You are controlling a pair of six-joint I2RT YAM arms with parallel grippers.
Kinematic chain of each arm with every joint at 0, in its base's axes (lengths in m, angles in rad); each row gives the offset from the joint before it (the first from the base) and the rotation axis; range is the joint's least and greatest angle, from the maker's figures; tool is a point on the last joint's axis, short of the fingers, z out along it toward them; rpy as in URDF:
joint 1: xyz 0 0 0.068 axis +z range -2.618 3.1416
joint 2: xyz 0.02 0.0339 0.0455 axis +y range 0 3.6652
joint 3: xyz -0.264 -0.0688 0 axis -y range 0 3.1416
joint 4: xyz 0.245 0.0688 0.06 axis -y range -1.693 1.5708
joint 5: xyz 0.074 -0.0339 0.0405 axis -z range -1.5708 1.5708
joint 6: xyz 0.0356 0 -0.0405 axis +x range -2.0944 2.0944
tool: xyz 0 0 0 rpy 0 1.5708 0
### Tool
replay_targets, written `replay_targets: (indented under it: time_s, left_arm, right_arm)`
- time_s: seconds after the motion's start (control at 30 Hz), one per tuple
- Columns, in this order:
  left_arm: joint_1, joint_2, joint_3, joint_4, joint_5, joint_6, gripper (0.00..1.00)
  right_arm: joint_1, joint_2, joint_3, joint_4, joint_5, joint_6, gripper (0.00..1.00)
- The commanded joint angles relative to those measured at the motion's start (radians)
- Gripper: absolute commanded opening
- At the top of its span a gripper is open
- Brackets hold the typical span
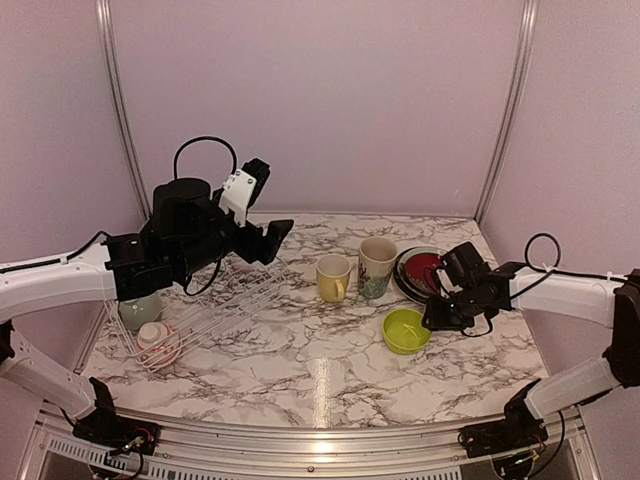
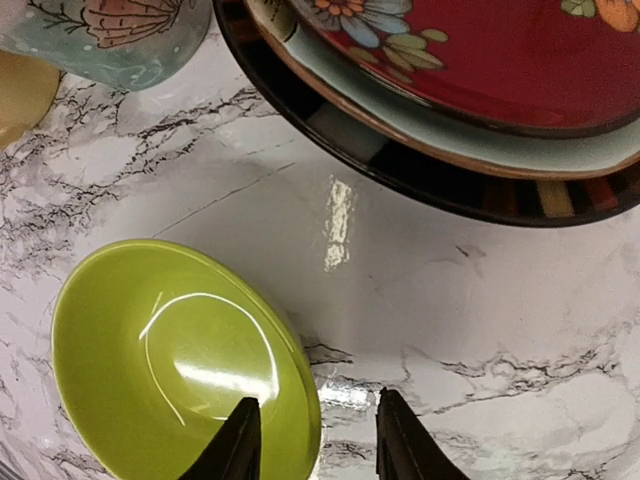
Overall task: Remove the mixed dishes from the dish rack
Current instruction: Move the bowl to the center of the board, then grab the bowl from the dish rack.
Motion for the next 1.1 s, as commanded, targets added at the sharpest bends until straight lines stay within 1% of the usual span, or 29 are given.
replay_targets:
  time_s: [0.0, 0.13, 0.2, 0.4, 0.47, 0.57, 0.63, 0.7, 0.87, 0.97, 1.07]
  left_arm:
    - [0.069, -0.058, -0.019, -0.028, -0.003, -0.102, 0.92]
    - [0.145, -0.101, -0.033, -0.092, 0.005, -0.2, 0.93]
    - [0.187, -0.122, -0.032, -0.156, -0.004, -0.25, 0.93]
    - [0.348, -0.187, -0.044, -0.425, 0.014, -0.445, 0.95]
    - [0.404, -0.202, -0.051, -0.523, 0.049, -0.527, 0.95]
    - [0.472, -0.206, -0.057, -0.676, 0.042, -0.624, 0.96]
    - [0.541, -0.192, -0.058, -0.777, 0.044, -0.651, 0.97]
    - [0.625, -0.172, -0.063, -0.834, 0.067, -0.672, 0.97]
    - [0.815, -0.116, -0.09, -0.877, 0.164, -0.73, 0.98]
    - [0.888, -0.059, -0.104, -0.883, 0.223, -0.751, 0.96]
    - [0.939, 0.0, -0.114, -0.896, 0.219, -0.775, 0.93]
  right_arm:
    - [-0.005, -0.031, 0.031, -0.018, 0.023, 0.012, 0.44]
    - [-0.005, -0.083, 0.082, -0.022, 0.071, -0.025, 0.59]
    - [-0.004, -0.11, 0.106, -0.019, 0.096, -0.047, 0.65]
    - [-0.005, -0.174, 0.172, 0.055, 0.16, -0.125, 0.75]
    - [-0.005, -0.168, 0.214, 0.06, 0.19, -0.15, 0.76]
    - [-0.005, -0.152, 0.252, 0.095, 0.186, -0.176, 0.77]
    - [-0.004, -0.142, 0.25, 0.132, 0.166, -0.189, 0.77]
    - [-0.005, -0.127, 0.249, 0.144, 0.155, -0.188, 0.77]
    - [-0.004, -0.125, 0.228, 0.133, 0.153, -0.177, 0.77]
    - [-0.004, -0.151, 0.212, 0.13, 0.158, -0.171, 0.77]
    - [-0.005, -0.17, 0.209, 0.125, 0.17, -0.168, 0.77]
